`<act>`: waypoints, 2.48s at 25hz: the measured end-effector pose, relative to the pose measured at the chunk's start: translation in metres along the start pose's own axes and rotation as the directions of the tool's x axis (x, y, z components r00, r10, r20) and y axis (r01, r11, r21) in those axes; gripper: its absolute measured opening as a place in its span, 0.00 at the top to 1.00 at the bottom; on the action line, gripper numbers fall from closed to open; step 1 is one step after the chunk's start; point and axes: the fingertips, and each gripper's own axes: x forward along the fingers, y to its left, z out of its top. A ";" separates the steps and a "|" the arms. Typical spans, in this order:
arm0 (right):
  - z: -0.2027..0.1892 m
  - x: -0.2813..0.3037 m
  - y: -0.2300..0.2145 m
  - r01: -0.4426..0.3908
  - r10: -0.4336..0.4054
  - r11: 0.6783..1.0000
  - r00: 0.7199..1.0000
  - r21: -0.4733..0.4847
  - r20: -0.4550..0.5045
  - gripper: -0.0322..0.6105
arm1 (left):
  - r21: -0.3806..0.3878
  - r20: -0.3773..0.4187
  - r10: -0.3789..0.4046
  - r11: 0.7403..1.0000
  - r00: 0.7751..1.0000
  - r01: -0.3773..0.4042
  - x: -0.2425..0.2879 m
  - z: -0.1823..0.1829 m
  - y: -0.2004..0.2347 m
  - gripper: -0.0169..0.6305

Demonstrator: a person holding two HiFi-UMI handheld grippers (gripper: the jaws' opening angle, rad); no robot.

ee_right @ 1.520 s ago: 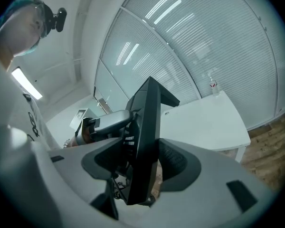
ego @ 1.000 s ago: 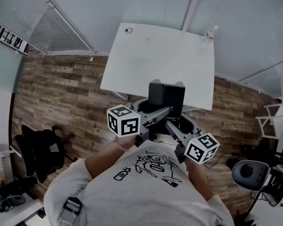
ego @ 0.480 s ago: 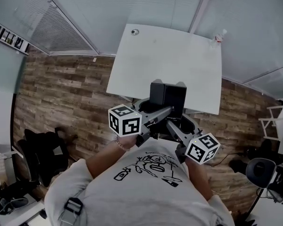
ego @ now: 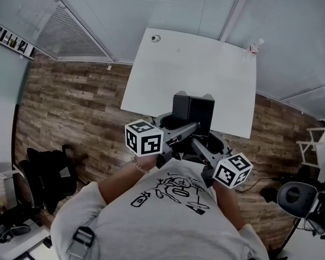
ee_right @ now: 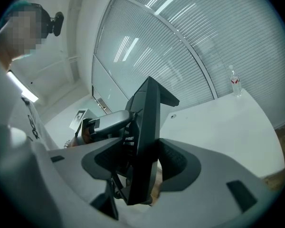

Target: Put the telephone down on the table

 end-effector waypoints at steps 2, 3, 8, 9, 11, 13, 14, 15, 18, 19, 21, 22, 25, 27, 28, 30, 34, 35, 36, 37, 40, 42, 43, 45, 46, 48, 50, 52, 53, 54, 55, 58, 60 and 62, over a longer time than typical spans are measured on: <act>0.005 0.000 -0.007 0.000 0.000 1.000 1.000 0.001 -0.001 0.60 | 0.000 -0.001 0.001 1.000 1.000 -0.001 0.008 0.003 0.001 0.54; 0.008 -0.001 -0.011 0.002 -0.002 1.000 1.000 0.002 -0.002 0.60 | 0.000 -0.003 0.001 1.000 1.000 -0.001 0.013 0.004 0.002 0.54; 0.023 -0.003 -0.039 0.000 0.000 1.000 1.000 0.009 -0.002 0.60 | -0.001 -0.009 0.003 1.000 1.000 -0.003 0.044 0.013 0.007 0.54; 0.027 -0.005 -0.047 0.000 0.000 1.000 1.000 0.011 -0.003 0.60 | -0.001 -0.010 0.005 1.000 1.000 -0.005 0.052 0.015 0.007 0.54; 0.037 -0.008 -0.063 -0.002 0.002 1.000 1.000 0.013 -0.005 0.60 | -0.003 -0.012 0.007 1.000 1.000 -0.007 0.071 0.020 0.008 0.54; 0.049 -0.011 -0.078 -0.003 0.003 1.000 1.000 0.012 -0.007 0.60 | -0.002 -0.011 0.008 1.000 1.000 -0.008 0.089 0.027 0.009 0.54; 0.055 -0.012 -0.086 -0.003 0.003 1.000 1.000 0.010 -0.007 0.60 | -0.001 -0.010 0.008 1.000 1.000 -0.008 0.098 0.031 0.009 0.54; 0.061 -0.013 -0.093 -0.004 0.004 1.000 1.000 0.009 -0.007 0.60 | 0.000 -0.009 0.009 1.000 1.000 -0.009 0.107 0.035 0.009 0.54; 0.075 -0.017 -0.116 -0.006 0.006 1.000 1.000 0.009 -0.008 0.60 | 0.002 -0.008 0.011 1.000 1.000 -0.011 0.133 0.043 0.010 0.54; 0.079 -0.019 -0.123 -0.007 0.007 1.000 1.000 0.009 -0.008 0.60 | 0.004 -0.008 0.012 1.000 1.000 -0.012 0.140 0.045 0.010 0.54; 0.085 -0.023 -0.134 -0.009 0.009 1.000 1.000 0.010 -0.008 0.60 | 0.006 -0.008 0.015 1.000 1.000 -0.015 0.153 0.047 0.010 0.54; 0.088 -0.025 -0.139 -0.011 0.011 1.000 1.000 0.009 -0.009 0.60 | 0.007 -0.008 0.017 1.000 1.000 -0.017 0.160 0.049 0.009 0.54; 0.100 -0.030 -0.158 -0.019 0.019 1.000 1.000 0.009 -0.016 0.60 | 0.005 -0.006 0.026 1.000 1.000 -0.026 0.182 0.054 0.009 0.54; 0.107 -0.032 -0.169 -0.024 0.024 1.000 0.999 0.006 -0.024 0.60 | 0.002 -0.004 0.032 0.999 0.999 -0.032 0.194 0.058 0.010 0.54; 0.109 -0.032 -0.173 -0.026 0.026 1.000 0.999 0.006 -0.027 0.60 | 0.001 -0.003 0.034 0.999 0.999 -0.034 0.198 0.059 0.010 0.54; 0.114 -0.034 -0.181 -0.029 0.029 1.000 0.999 0.006 -0.034 0.60 | 0.000 0.001 0.038 0.999 0.999 -0.038 0.207 0.061 0.011 0.54; 0.126 -0.038 -0.198 -0.029 0.030 1.000 0.999 0.005 -0.042 0.60 | -0.008 0.008 0.040 0.999 0.999 -0.040 0.226 0.068 0.011 0.54; 0.127 -0.037 -0.200 -0.029 0.029 1.000 0.999 0.006 -0.044 0.60 | -0.012 0.007 0.041 0.999 0.999 -0.041 0.229 0.069 0.012 0.54; 0.129 -0.037 -0.203 -0.029 0.029 1.000 0.999 0.009 -0.045 0.60 | -0.014 0.005 0.043 0.999 0.999 -0.043 0.231 0.070 0.014 0.54; 0.130 -0.036 -0.206 -0.029 0.030 0.999 0.998 0.013 -0.047 0.60 | -0.014 0.003 0.044 0.999 0.999 -0.044 0.234 0.071 0.015 0.54; 0.134 -0.030 -0.212 -0.032 0.033 0.999 0.998 0.024 -0.047 0.60 | -0.013 -0.005 0.051 0.999 0.999 -0.051 0.239 0.076 0.021 0.54; 0.136 -0.024 -0.210 -0.035 0.036 0.999 0.998 0.026 -0.045 0.60 | -0.008 -0.009 0.053 0.999 0.999 -0.053 0.236 0.081 0.024 0.54; 0.137 -0.021 -0.208 -0.036 0.037 0.999 0.998 0.025 -0.043 0.60 | -0.005 -0.009 0.054 0.999 0.998 -0.054 0.234 0.083 0.026 0.54; 0.138 -0.015 -0.205 -0.033 0.035 0.999 0.999 0.029 -0.040 0.60 | -0.005 -0.011 0.055 0.998 0.998 -0.055 0.229 0.087 0.030 0.54; 0.138 -0.013 -0.203 -0.029 0.031 0.999 0.999 0.033 -0.038 0.60 | -0.008 -0.015 0.053 0.999 0.998 -0.053 0.228 0.087 0.032 0.54; 0.136 -0.011 -0.202 -0.023 0.024 0.999 0.999 0.042 -0.033 0.60 | -0.004 -0.027 0.048 0.999 0.998 -0.048 0.226 0.087 0.033 0.54; 0.136 -0.008 -0.202 -0.019 0.020 0.999 0.999 0.045 -0.029 0.60 | 0.004 -0.037 0.044 0.999 0.998 -0.044 0.225 0.088 0.035 0.54; 0.135 -0.004 -0.201 -0.012 0.013 0.999 0.999 0.049 -0.030 0.60 | -0.001 -0.044 0.039 0.999 0.998 -0.039 0.224 0.089 0.039 0.54; 0.134 -0.003 -0.200 -0.008 0.010 0.999 0.999 0.052 -0.031 0.60 | -0.004 -0.048 0.036 0.999 0.998 -0.037 0.222 0.088 0.040 0.54; 0.132 -0.003 -0.198 -0.004 0.006 0.998 0.999 0.056 -0.032 0.60 | -0.007 -0.051 0.034 0.999 0.998 -0.035 0.220 0.087 0.040 0.54; 0.130 -0.003 -0.197 -0.001 0.003 0.998 0.999 0.060 -0.034 0.60 | -0.009 -0.055 0.032 0.999 0.998 -0.033 0.219 0.086 0.041 0.54; 0.124 -0.004 -0.196 0.009 -0.006 0.998 0.999 0.069 -0.040 0.60 | -0.017 -0.064 0.029 0.999 0.998 -0.030 0.217 0.080 0.041 0.54; 0.118 -0.002 -0.194 0.014 -0.011 0.997 0.999 0.076 -0.048 0.60 | -0.025 -0.070 0.028 0.999 0.997 -0.030 0.213 0.075 0.043 0.54; 0.113 0.001 -0.192 0.018 -0.014 0.996 0.998 0.083 -0.057 0.60 | -0.033 -0.076 0.029 0.999 0.997 -0.031 0.209 0.071 0.047 0.54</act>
